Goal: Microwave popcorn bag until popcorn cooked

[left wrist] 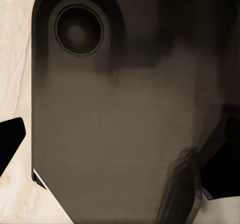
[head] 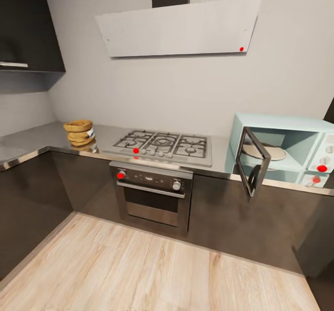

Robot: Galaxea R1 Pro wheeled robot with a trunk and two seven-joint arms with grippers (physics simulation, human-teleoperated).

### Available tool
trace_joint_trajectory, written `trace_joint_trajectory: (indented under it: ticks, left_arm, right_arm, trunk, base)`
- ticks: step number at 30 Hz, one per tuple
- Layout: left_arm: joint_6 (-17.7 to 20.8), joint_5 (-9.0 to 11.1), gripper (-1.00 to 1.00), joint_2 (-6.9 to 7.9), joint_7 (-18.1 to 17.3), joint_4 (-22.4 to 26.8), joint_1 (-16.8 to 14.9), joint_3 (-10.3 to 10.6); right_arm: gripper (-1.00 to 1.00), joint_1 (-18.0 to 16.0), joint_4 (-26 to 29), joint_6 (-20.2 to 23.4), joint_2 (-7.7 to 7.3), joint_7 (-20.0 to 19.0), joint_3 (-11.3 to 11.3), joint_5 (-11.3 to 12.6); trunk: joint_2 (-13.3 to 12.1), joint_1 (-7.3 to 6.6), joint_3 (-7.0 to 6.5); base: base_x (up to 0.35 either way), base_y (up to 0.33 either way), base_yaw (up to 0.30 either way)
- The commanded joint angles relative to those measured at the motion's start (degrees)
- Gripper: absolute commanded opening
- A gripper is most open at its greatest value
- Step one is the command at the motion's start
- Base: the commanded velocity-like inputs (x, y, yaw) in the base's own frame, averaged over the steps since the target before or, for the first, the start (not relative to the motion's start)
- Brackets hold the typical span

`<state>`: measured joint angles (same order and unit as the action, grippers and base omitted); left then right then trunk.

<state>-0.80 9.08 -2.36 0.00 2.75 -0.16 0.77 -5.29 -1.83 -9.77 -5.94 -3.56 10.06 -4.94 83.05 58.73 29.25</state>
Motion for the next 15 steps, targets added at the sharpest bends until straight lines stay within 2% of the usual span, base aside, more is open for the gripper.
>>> trace_joint_trajectory:
  ticks: [1,15]
  left_arm:
    - [-0.08,0.5,1.0,-0.01,0.0,0.02,-0.01,0.11]
    - [-0.08,0.5,1.0,-0.01,0.0,0.03,-0.01,0.11]
  right_arm:
    - [1.0,-0.07,-0.19,-0.35,-0.04,0.03,0.49,-0.51]
    - [1.0,-0.07,-0.11,0.79,0.05,0.77,0.4,-0.51]
  trunk:
    - [0.03,0.0,0.05]
    - [0.03,0.0,0.05]
  base:
    - [0.0,0.0,0.269]
    - [0.0,0.0,0.269]
